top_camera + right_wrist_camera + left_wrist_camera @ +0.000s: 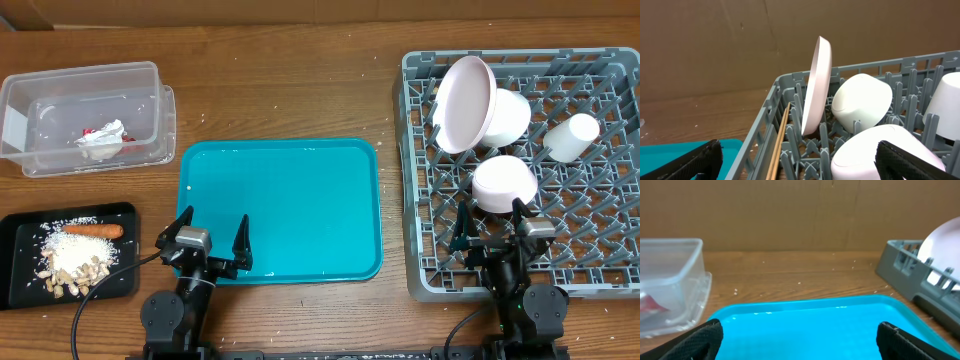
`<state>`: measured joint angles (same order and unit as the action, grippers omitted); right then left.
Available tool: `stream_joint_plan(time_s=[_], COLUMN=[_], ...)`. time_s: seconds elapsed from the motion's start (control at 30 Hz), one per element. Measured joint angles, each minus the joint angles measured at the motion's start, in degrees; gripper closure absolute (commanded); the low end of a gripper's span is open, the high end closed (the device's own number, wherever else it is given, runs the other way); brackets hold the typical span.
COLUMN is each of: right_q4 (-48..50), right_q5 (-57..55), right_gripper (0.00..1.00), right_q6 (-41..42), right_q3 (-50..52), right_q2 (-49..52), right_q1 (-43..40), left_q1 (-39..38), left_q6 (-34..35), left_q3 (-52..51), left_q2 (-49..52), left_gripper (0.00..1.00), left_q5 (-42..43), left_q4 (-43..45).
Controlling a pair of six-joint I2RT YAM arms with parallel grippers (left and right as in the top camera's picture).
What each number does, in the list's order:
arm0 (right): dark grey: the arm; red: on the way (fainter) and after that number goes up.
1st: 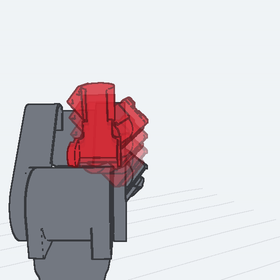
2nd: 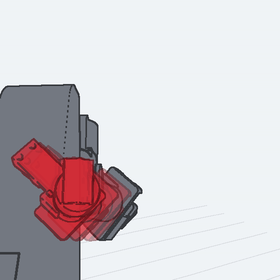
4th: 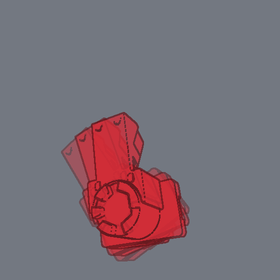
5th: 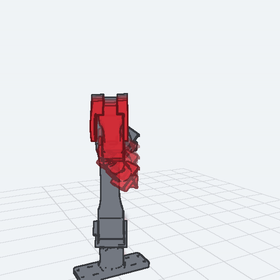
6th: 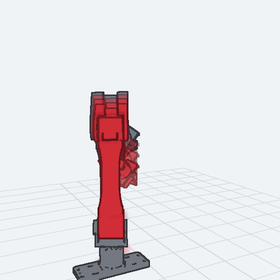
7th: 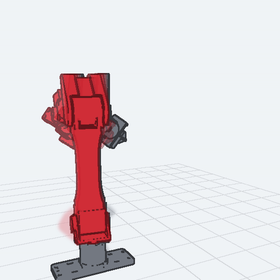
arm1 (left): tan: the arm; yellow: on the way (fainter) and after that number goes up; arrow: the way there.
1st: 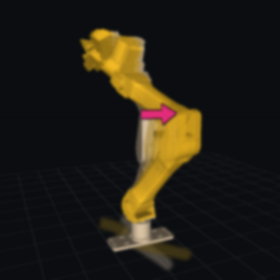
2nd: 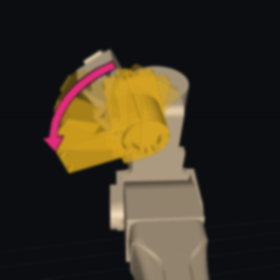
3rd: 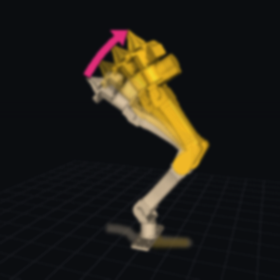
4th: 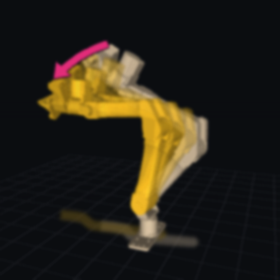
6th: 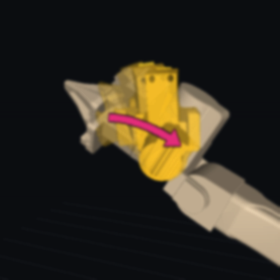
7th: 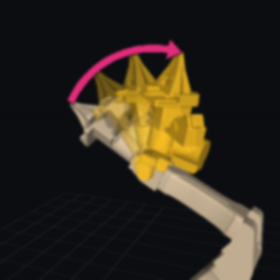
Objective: Sort waste into correct bins and load items into the dishwasher
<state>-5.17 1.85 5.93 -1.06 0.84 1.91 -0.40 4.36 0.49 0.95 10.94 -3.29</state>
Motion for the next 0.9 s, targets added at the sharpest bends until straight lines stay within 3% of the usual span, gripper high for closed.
stream_joint_plan(time_s=[0.23,0.9], right_q4=[0.00,0.02], right_q5=[0.00,0.02], right_gripper=[0.00,0.00], right_q6=[0.00,0.02], right_q3=[0.00,0.00], right_q2=[0.00,0.00], right_q1=[0.00,0.00], left_q1=[0.50,1.31], left_q6=[-4.00,-6.08], left_q3=[0.00,0.00], left_q2=[0.00,0.00], left_gripper=[0.00,0.00], left_q5=[-1.29,-3.56], left_q4=[-0.17,-0.37])
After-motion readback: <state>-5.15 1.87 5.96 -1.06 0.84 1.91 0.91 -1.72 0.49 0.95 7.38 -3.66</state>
